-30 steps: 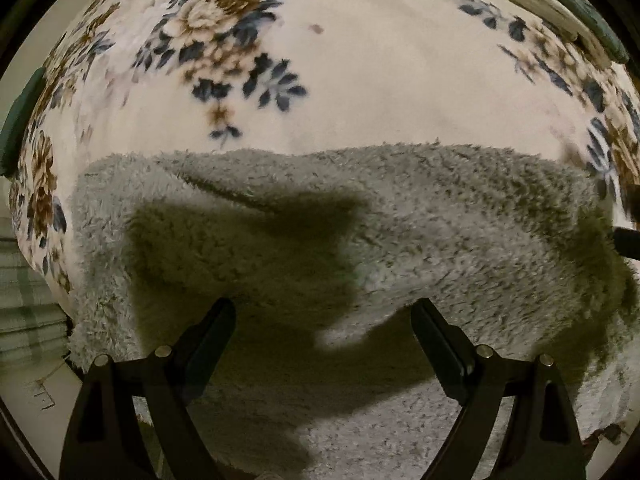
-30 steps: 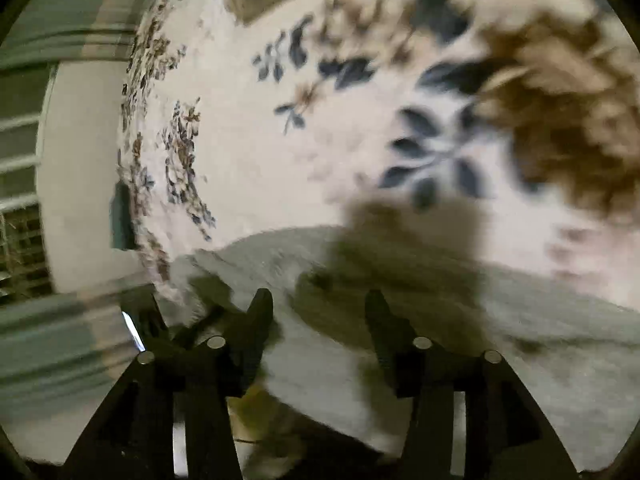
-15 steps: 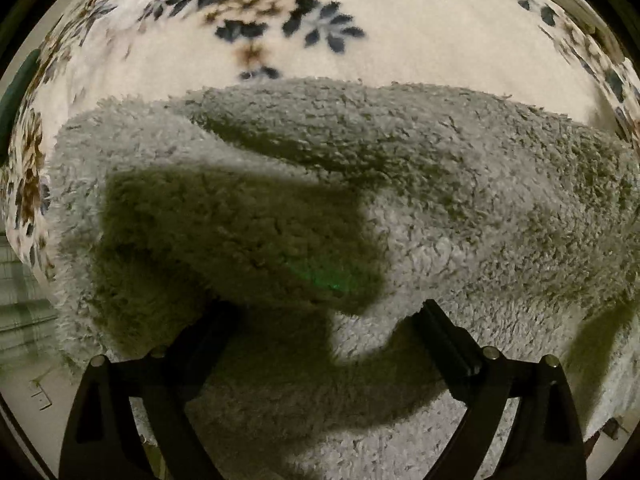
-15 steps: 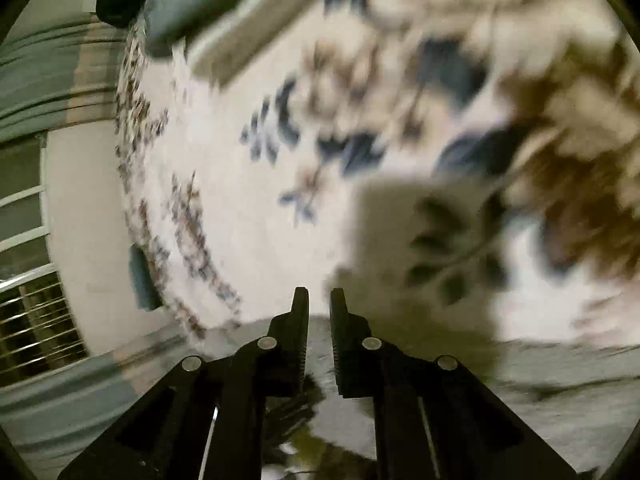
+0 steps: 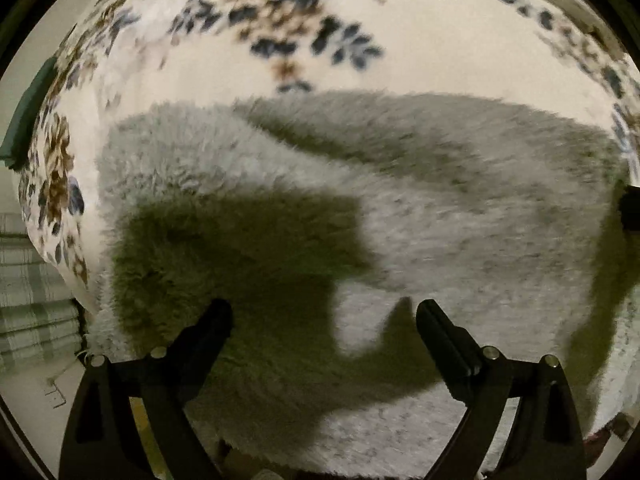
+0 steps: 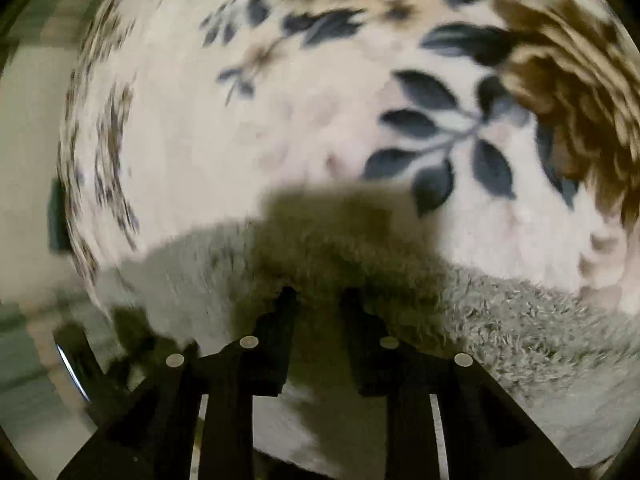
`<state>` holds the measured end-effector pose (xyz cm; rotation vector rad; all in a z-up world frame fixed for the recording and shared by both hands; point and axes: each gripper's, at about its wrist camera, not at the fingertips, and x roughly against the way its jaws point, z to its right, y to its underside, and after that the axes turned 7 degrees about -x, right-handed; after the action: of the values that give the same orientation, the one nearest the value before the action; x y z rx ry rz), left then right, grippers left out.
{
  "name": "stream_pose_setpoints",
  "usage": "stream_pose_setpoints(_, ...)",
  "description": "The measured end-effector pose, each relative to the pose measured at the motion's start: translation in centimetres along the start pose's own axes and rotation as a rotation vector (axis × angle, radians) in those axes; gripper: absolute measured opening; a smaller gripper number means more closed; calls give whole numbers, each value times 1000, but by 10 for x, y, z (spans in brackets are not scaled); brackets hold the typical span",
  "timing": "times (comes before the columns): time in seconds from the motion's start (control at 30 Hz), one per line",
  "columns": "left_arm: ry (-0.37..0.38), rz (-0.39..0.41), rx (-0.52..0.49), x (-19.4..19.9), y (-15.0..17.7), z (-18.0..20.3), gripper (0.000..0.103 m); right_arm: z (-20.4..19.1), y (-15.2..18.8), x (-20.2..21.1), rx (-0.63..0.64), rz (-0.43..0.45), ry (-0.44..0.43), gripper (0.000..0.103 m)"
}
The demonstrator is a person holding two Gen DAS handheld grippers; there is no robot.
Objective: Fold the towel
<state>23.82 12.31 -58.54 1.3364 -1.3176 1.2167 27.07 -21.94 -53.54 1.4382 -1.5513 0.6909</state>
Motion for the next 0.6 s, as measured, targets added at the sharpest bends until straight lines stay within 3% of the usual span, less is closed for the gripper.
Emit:
stream_pose_setpoints(0.07, 13, 17, 1, 10, 3, 2, 95, 6, 6, 22, -23, -1, -66, 31)
stream_pose_setpoints(0.13, 27, 24, 32, 21, 9, -6, 95, 24, 13, 51, -45, 38, -89, 46)
stream_pose_setpoints(0.3, 24, 37, 264, 38, 53, -69, 95, 82, 46, 104, -116, 121, -52, 58)
stream_pose_setpoints(0.4, 15, 23, 431, 25, 70, -118, 95, 92, 71, 88, -191, 148, -61, 61)
stream_pose_setpoints(0.43, 26, 14, 480, 15, 70, -133, 95, 66, 77, 53, -202, 139, -52, 61)
stream_pose_setpoints(0.57, 138, 25, 623, -17, 76, -173, 91, 54, 97, 0, -236, 95, -34, 61)
stream_pose_setpoints(0.6, 165, 52, 645, -21, 74, -179, 70, 51, 101, -11, -245, 81, -42, 61)
